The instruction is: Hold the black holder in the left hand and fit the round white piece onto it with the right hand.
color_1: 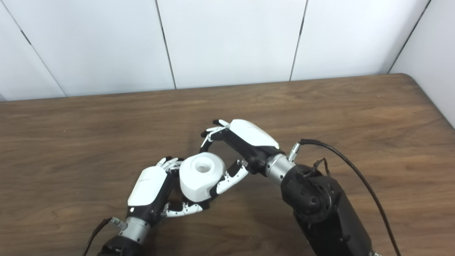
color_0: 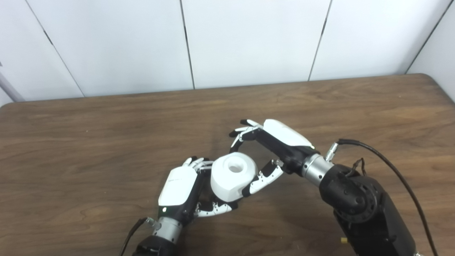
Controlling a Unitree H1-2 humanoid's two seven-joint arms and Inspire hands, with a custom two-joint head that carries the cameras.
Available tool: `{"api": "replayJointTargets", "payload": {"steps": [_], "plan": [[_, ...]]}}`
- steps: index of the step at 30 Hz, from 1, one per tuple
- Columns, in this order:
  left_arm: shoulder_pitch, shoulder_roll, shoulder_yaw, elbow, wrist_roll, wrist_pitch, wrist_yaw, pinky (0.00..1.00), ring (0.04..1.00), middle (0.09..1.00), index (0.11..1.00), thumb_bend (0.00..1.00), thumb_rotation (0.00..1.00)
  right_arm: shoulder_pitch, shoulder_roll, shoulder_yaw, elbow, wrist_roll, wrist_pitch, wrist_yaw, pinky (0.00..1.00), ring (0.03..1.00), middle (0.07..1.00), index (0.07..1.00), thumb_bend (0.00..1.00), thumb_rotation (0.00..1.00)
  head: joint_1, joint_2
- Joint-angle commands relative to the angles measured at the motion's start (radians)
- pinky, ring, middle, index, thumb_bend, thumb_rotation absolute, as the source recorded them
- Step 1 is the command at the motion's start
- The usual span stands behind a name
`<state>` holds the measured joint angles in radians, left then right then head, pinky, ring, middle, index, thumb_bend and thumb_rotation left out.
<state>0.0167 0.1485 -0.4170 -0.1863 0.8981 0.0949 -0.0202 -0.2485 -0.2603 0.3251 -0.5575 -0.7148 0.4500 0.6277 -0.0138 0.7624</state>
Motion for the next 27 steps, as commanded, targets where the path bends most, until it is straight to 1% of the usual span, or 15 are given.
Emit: {"api": "replayJointTargets", "payload": {"steps": [1,13,27], "plan": [[-0.002,-0.003,-0.017,-0.015,0.008,0.001,-0.034,0.95,0.86,0.784,0.485,0.52,0.05,-0.025,-0.002,-0.006,-0.01,0.002,-0.038,-0.032,0.92,0.976,0.847,0.483,0.53,0.14,-0.003,-0.002],[-0.001,-0.002,-0.015,-0.02,-0.001,-0.002,-0.033,0.95,0.858,0.782,0.485,0.52,0.05,-0.032,-0.01,-0.014,0.001,0.009,-0.052,-0.04,0.89,0.972,0.843,0.483,0.53,0.14,-0.011,0.001],[0.0,-0.002,-0.012,-0.027,-0.001,-0.007,-0.034,0.94,0.855,0.778,0.485,0.52,0.05,-0.024,-0.013,-0.004,0.012,0.016,-0.064,-0.043,0.89,0.975,0.84,0.482,0.53,0.14,-0.018,0.008]]}}
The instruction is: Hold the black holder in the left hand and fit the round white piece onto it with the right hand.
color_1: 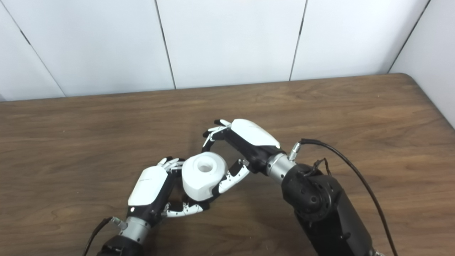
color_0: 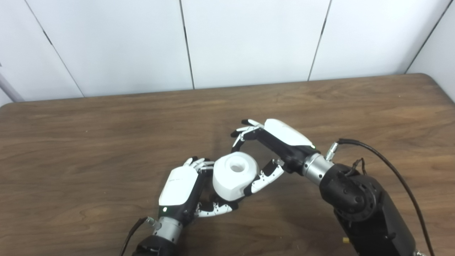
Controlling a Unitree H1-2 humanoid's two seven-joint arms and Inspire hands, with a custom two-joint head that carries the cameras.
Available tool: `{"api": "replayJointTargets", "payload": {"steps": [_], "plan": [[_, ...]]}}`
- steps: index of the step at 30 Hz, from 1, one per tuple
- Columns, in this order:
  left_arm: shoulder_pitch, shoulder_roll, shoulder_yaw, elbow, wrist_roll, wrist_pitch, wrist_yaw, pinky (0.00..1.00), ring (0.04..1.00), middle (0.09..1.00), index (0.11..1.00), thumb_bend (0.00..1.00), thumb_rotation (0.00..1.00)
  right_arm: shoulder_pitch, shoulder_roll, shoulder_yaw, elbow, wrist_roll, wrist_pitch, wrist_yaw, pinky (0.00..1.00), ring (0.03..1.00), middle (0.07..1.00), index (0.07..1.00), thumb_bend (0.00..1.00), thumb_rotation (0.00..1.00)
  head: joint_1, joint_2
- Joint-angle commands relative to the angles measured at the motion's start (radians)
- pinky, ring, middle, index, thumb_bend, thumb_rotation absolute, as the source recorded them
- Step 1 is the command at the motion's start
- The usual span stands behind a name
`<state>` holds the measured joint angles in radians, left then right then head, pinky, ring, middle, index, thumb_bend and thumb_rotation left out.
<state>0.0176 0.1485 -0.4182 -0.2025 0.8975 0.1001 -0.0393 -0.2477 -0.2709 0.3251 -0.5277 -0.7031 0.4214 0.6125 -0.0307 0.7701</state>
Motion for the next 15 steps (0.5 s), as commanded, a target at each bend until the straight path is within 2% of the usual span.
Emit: {"api": "replayJointTargets", "payload": {"steps": [1,15], "plan": [[-0.001,-0.001,-0.011,-0.01,-0.001,-0.014,-0.014,0.95,0.856,0.778,0.485,0.52,0.05,-0.024,-0.002,-0.005,-0.016,0.007,-0.037,-0.03,0.9,0.976,0.84,0.482,0.53,0.14,-0.001,0.0],[0.001,-0.006,-0.008,-0.018,0.0,-0.007,-0.021,0.94,0.856,0.779,0.485,0.52,0.05,0.001,-0.003,0.008,-0.002,0.013,-0.049,-0.052,0.93,0.974,0.842,0.482,0.52,0.14,-0.004,0.001]]}}
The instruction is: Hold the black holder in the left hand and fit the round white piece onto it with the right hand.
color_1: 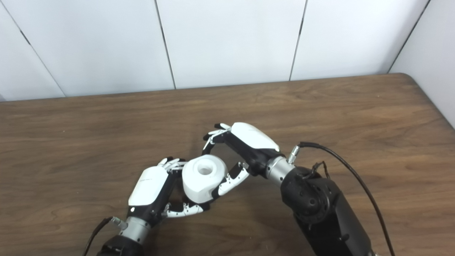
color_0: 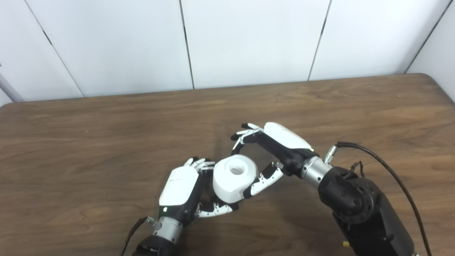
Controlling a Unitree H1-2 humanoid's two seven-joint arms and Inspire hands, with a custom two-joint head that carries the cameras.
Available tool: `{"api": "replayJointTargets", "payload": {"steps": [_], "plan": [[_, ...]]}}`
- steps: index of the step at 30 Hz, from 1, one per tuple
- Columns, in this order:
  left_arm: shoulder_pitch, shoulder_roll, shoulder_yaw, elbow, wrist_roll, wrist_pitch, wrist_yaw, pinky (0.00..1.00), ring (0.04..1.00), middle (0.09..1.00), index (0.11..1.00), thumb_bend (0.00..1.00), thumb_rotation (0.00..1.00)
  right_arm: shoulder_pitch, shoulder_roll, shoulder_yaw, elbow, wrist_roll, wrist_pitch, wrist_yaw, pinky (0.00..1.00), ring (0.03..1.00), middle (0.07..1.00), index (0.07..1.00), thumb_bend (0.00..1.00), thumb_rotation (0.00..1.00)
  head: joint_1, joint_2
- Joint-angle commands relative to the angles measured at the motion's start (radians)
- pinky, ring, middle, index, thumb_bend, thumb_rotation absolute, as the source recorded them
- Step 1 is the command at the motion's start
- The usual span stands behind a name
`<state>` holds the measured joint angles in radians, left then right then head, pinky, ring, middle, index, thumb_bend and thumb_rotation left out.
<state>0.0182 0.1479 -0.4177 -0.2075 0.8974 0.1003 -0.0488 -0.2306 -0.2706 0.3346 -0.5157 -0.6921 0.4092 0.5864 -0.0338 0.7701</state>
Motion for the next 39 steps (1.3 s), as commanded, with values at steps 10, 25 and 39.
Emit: {"api": "replayJointTargets", "payload": {"steps": [10,25,39], "plan": [[-0.003,-0.006,-0.008,-0.004,0.0,-0.009,-0.01,0.95,0.857,0.779,0.485,0.52,0.05,-0.024,-0.015,0.012,-0.006,-0.032,-0.05,-0.017,0.9,0.967,0.848,0.599,0.89,0.24,-0.004,-0.002],[-0.003,-0.004,-0.006,0.0,-0.002,-0.013,-0.004,0.95,0.856,0.777,0.485,0.52,0.05,-0.052,-0.031,0.014,-0.011,-0.044,0.014,0.066,0.94,1.0,0.922,0.745,1.0,0.38,-0.006,-0.002],[-0.007,-0.001,-0.004,0.004,-0.005,-0.015,-0.001,0.94,0.851,0.771,0.485,0.52,0.05,-0.065,-0.064,-0.025,-0.069,-0.054,0.057,0.13,0.91,1.0,0.953,0.811,1.0,0.39,-0.014,-0.001]]}}
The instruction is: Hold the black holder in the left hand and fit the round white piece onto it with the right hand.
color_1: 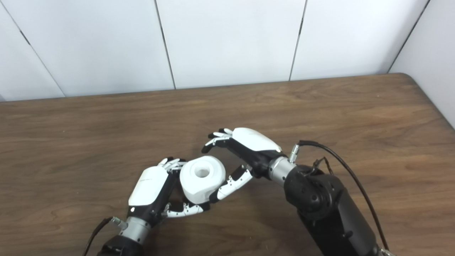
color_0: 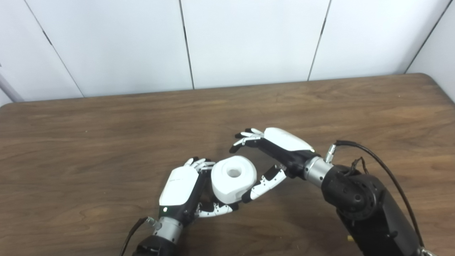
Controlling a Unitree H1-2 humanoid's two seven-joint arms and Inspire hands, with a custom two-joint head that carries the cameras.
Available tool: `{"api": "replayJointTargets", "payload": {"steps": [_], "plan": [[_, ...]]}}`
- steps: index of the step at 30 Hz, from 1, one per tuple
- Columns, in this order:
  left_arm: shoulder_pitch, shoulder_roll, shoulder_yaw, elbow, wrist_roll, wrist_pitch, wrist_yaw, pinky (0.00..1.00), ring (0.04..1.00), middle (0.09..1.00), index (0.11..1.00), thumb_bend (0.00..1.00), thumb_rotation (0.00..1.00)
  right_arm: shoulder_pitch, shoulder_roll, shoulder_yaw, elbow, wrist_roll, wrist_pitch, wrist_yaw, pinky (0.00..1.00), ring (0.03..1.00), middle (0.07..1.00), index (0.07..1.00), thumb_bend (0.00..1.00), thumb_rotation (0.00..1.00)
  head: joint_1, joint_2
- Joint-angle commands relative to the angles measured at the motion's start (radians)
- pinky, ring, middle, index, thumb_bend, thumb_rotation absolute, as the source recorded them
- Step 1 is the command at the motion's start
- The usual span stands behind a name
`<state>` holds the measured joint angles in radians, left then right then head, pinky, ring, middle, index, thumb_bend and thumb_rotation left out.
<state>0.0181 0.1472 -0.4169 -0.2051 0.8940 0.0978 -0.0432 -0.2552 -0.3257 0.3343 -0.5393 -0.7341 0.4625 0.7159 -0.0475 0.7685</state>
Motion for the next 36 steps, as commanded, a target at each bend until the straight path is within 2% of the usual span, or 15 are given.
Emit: {"api": "replayJointTargets", "payload": {"steps": [1,9,13,16,25,31,36], "plan": [[-0.007,0.001,-0.004,0.0,0.0,-0.01,-0.009,0.94,0.851,0.771,0.485,0.52,0.05,-0.039,-0.011,-0.033,-0.053,-0.012,0.005,0.005,0.91,1.0,0.955,0.814,1.0,0.39,-0.001,0.0],[-0.006,0.007,0.001,-0.002,0.004,-0.002,-0.019,0.94,0.855,0.772,0.485,0.52,0.05,-0.02,-0.02,-0.117,-0.113,-0.021,0.007,0.09,0.93,1.0,0.971,0.842,1.0,0.41,-0.006,-0.002],[-0.005,0.012,0.005,0.0,0.002,-0.005,-0.02,0.94,0.853,0.772,0.485,0.52,0.05,0.002,-0.021,-0.16,-0.137,-0.006,0.007,0.105,0.94,1.0,0.974,0.847,1.0,0.41,-0.01,-0.004],[-0.005,0.017,0.008,0.0,-0.001,-0.006,-0.023,0.95,0.854,0.773,0.485,0.52,0.05,0.023,-0.019,-0.197,-0.15,0.002,0.007,0.115,0.89,1.0,0.972,0.851,1.0,0.43,-0.012,-0.004],[-0.004,0.027,0.024,0.006,-0.017,-0.01,-0.026,0.95,0.854,0.768,0.485,0.52,0.05,0.088,-0.002,-0.265,-0.139,0.041,0.007,0.079,0.82,0.991,0.968,0.863,1.0,0.48,-0.015,-0.008],[-0.005,0.029,0.035,0.002,-0.03,-0.005,-0.036,0.94,0.848,0.763,0.487,0.52,0.05,0.118,0.008,-0.302,-0.138,0.063,0.007,0.057,0.85,0.988,0.963,0.867,1.0,0.53,-0.011,-0.009],[-0.006,0.031,0.046,-0.005,-0.038,0.012,-0.068,0.96,0.862,0.781,0.491,0.52,0.06,0.134,0.015,-0.312,-0.13,0.066,0.007,0.038,0.87,0.991,0.962,0.866,1.0,0.54,-0.005,-0.009]]}}
